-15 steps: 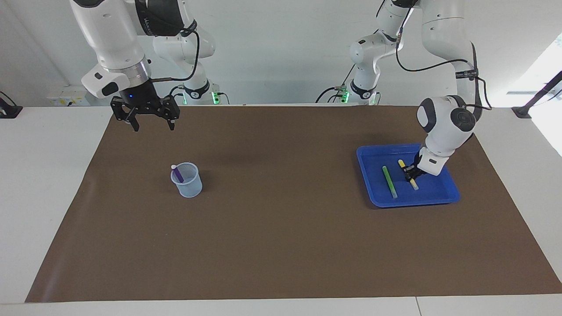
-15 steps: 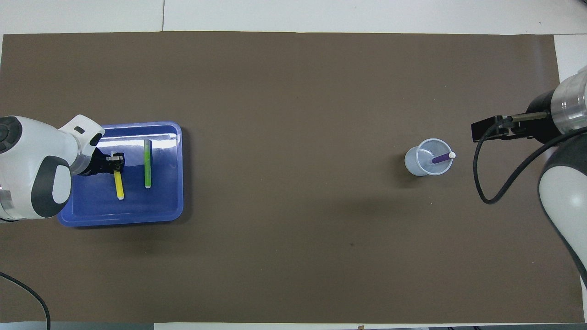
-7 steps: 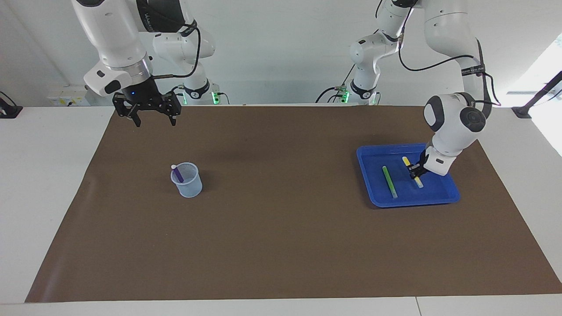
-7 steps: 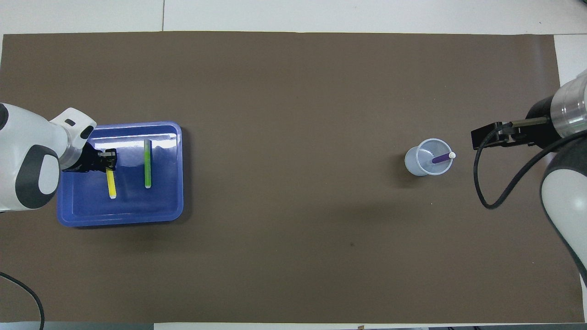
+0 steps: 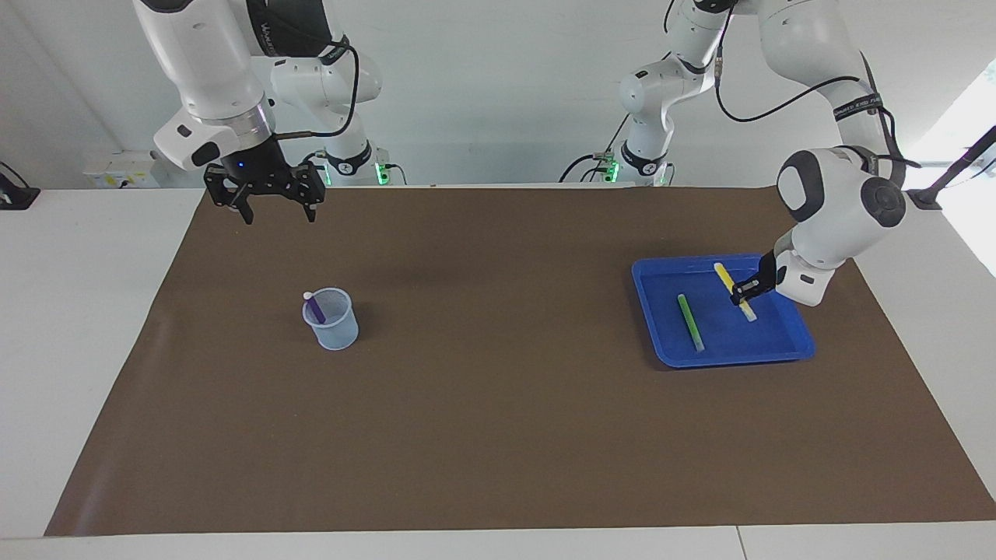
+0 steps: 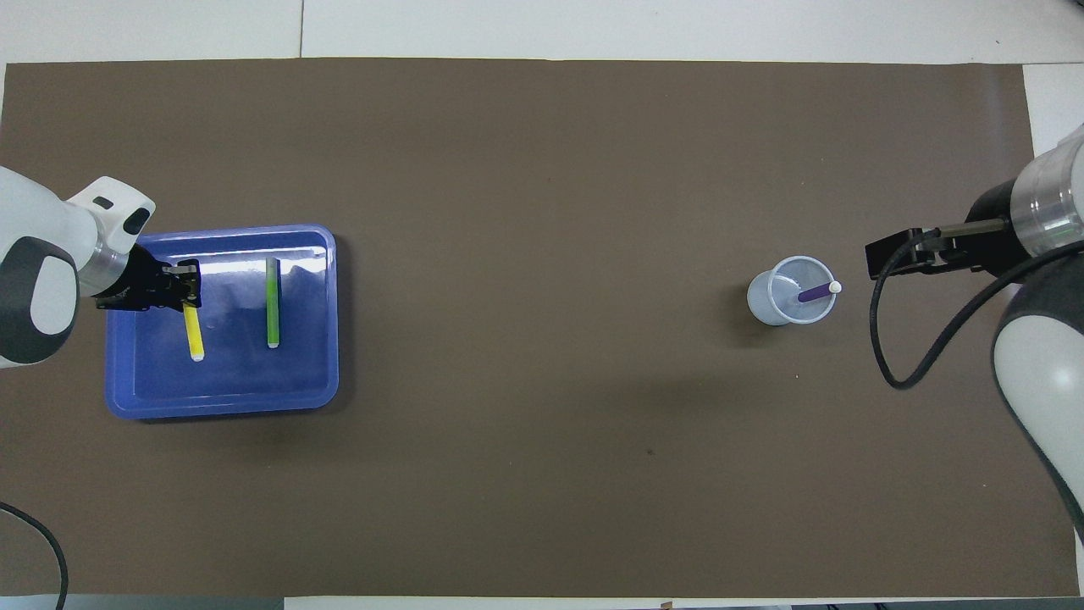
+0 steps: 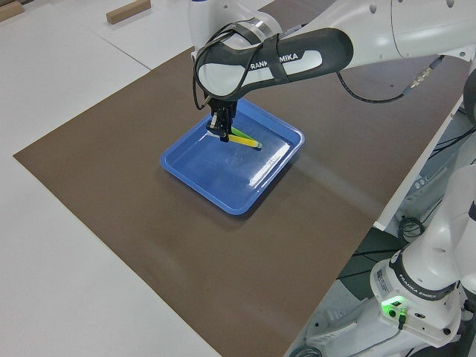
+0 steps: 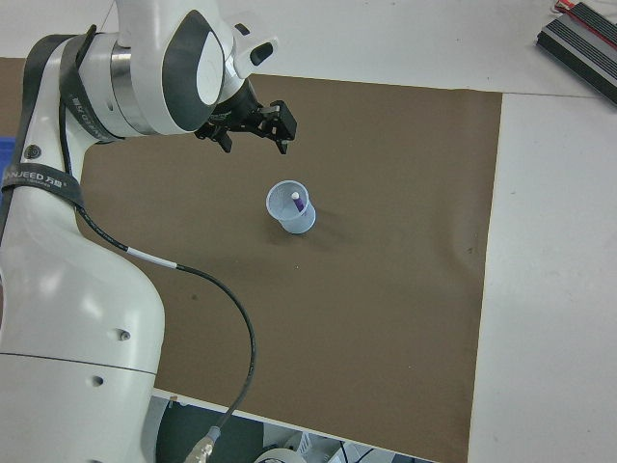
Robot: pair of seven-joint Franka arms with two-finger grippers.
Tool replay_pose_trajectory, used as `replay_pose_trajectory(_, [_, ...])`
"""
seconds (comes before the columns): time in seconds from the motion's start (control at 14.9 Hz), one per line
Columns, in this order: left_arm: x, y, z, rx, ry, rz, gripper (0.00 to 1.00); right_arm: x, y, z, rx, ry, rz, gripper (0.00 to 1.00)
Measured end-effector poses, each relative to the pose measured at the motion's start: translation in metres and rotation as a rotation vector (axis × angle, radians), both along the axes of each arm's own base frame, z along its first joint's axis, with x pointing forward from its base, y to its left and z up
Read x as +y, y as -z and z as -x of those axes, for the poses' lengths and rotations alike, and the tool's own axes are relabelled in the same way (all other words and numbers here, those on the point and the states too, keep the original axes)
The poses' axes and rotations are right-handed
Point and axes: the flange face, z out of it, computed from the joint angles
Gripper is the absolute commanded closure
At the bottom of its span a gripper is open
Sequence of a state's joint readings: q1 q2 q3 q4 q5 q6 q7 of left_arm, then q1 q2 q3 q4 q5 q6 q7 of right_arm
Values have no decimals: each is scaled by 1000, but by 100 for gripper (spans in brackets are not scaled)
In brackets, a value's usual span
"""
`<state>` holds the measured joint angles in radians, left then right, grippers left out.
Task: Transfer and insert pens with both arms
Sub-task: 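Grasp the yellow pen in the tray with the left gripper, then lift the yellow pen with the left gripper toward the right gripper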
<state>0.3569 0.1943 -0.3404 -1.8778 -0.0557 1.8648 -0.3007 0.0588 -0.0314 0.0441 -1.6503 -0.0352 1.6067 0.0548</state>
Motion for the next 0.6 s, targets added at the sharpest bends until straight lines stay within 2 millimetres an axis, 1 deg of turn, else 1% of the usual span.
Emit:
replay_pose_trajectory(0.07, [-7,-15,-2,20,-44,26,100,0,0,0,0,0,0,0])
replay_pose_trajectory(0.13, [-19,-32,-4,40,-93,56,100,0,0,0,0,1,0,0])
replay_pose_trajectory(0.27, [-47,-61,-6,67,-195,99,100,0,0,0,0,1,0,0])
replay_pose_trajectory(0.34, [-63,-72,-6,78,-249,121,100,-1,0,0,0,2,0,0])
replay_pose_trajectory(0.47, [-96,-93,-1,110,-363,195,100,-1,0,0,0,2,0,0])
replay_pose_trajectory(0.6, [-124,-116,8,149,-482,248,100,-1,0,0,0,2,0,0])
